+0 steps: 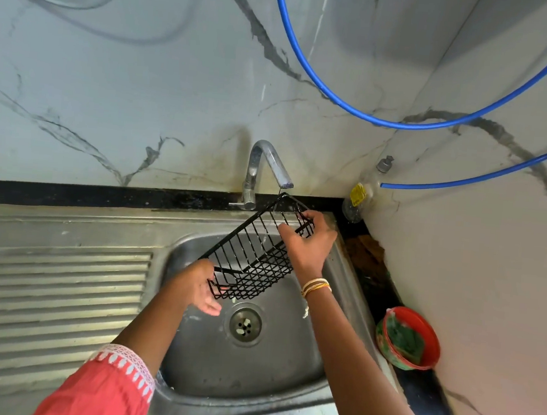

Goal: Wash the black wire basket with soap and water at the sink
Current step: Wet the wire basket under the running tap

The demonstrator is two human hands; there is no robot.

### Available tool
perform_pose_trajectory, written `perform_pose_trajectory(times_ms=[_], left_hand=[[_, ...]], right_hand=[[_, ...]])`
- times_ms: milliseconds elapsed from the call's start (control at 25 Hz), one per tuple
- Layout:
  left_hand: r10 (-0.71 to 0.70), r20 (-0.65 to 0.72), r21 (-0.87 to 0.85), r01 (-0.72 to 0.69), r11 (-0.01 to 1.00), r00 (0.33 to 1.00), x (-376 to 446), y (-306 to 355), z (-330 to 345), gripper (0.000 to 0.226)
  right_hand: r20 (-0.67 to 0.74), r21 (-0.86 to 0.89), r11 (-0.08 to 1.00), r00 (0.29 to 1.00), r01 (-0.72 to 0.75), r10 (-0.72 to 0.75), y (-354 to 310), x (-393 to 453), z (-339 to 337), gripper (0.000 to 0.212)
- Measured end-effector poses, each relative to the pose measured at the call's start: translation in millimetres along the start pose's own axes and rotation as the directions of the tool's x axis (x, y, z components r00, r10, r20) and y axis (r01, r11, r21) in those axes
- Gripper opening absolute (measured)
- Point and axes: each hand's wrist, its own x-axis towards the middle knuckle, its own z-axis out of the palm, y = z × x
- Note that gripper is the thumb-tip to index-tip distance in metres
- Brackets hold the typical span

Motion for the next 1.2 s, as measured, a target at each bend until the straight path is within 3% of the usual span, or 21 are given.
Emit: perform_pose_trajectory(times_ms=[120,240,320,480,560,640,680,760,840,920,1000,1040,1120,1200], left_hand=[[0.021,0.049,0.188,-0.03,0.982,0.999,-14,12,6,0.06],[0.198,0.277,0.171,-0.251,0.953,0.94,-36,42,20,0.059],[0.249,0.323,0.139,-0.306,0.942,0.913,-48,65,37,0.069],[0.277,0.083,0.031,-0.28,0.959,0.957,-47,74,65,0.069],[0.29,0.019,-0.009,-0.29,0.957,0.957,-34,66,63,0.07],[0.284,-0.03,-0.044,-0.285,0.958,0.958,-22,59,54,0.081],[0.275,-0.033,-0.049,-0.277,0.96,0.961,-17,56,49,0.084],[0.281,-0.025,-0.061,-0.282,0.957,0.959,-15,53,41,0.079],[0.3,-0.007,-0.082,-0.3,0.95,0.954,-15,53,32,0.069],[0.283,0.051,-0.107,-0.276,0.955,0.958,-18,53,20,0.063],[0.271,0.115,-0.145,-0.253,0.956,0.956,-20,50,9,0.051],[0.269,0.131,-0.166,-0.246,0.955,0.954,-22,48,5,0.047],[0.257,0.153,-0.196,-0.226,0.954,0.954,-26,43,-1,0.048],[0.243,0.142,-0.206,-0.212,0.955,0.96,-25,37,-6,0.06]], right_hand=[[-0.048,-0.142,0.989,0.997,0.05,-0.057,0,-2,14,0.049],[-0.056,-0.315,0.939,0.984,0.14,-0.166,7,-8,28,0.055],[-0.043,-0.392,0.9,0.973,0.193,-0.228,7,-14,32,0.058],[0.08,-0.454,0.815,0.928,0.36,-0.365,11,-22,32,0.066],[0.187,-0.364,0.782,0.862,0.506,-0.471,14,-19,19,0.067],[0.243,-0.231,0.827,0.853,0.513,-0.461,12,-10,0,0.061],[0.176,-0.191,0.856,0.874,0.481,-0.453,12,-6,-8,0.055],[-0.102,-0.114,0.927,0.924,0.357,-0.369,11,0,-17,0.04],[-0.233,-0.003,0.997,0.969,0.082,-0.081,25,10,-18,0.036],[-0.099,0.076,0.96,0.956,-0.268,0.275,50,22,-12,0.063],[0.065,0.181,0.838,0.856,-0.515,0.512,70,27,-8,0.102],[0.165,0.244,0.75,0.788,-0.615,0.593,75,26,-8,0.102],[0.31,0.369,0.578,0.683,-0.728,0.662,77,23,-9,0.076],[0.354,0.399,0.518,0.648,-0.757,0.674,78,20,-9,0.074]])
